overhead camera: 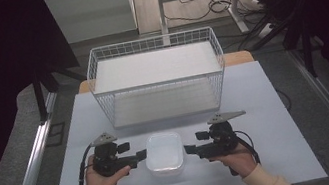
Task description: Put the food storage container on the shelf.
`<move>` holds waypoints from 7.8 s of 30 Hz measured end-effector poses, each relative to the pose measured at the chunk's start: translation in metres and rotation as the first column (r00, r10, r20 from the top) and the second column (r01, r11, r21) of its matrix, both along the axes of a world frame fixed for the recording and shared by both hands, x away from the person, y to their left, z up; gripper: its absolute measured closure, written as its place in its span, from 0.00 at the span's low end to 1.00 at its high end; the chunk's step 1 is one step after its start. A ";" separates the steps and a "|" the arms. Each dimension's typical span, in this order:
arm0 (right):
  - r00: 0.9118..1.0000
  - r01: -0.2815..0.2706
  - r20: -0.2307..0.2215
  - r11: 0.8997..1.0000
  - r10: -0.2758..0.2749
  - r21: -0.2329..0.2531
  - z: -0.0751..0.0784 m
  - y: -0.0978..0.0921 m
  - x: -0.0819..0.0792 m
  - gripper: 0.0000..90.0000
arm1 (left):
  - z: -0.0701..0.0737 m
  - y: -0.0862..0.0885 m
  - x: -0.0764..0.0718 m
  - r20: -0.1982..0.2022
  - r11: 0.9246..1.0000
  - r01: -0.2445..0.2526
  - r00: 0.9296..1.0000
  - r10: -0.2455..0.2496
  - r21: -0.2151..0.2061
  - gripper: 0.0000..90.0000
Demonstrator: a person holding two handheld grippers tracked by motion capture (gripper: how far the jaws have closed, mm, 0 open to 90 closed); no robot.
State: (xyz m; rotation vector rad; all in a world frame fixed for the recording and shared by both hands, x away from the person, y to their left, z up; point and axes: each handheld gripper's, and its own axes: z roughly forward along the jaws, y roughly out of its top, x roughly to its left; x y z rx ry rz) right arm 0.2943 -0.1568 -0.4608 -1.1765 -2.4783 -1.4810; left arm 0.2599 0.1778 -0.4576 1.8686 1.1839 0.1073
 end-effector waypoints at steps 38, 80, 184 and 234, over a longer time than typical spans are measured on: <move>0.966 0.096 -0.248 0.994 -0.080 0.050 -0.043 0.035 0.012 0.40 | -0.047 0.003 0.033 -0.282 0.969 -0.040 0.959 -0.032 -0.245 0.44; 0.988 0.100 -0.125 0.989 -0.086 0.112 -0.009 0.015 -0.011 0.88 | -0.016 0.004 0.000 -0.107 0.970 -0.009 0.994 -0.018 -0.245 0.88; 0.983 0.006 0.182 0.995 -0.024 0.101 0.181 0.007 0.107 0.88 | 0.171 -0.004 0.125 0.142 0.977 0.057 0.989 -0.028 -0.204 0.87; 0.982 0.144 -0.140 0.983 -0.127 0.113 0.173 0.008 0.213 0.81 | 0.155 -0.003 0.234 -0.133 0.943 -0.042 0.991 -0.002 -0.329 0.85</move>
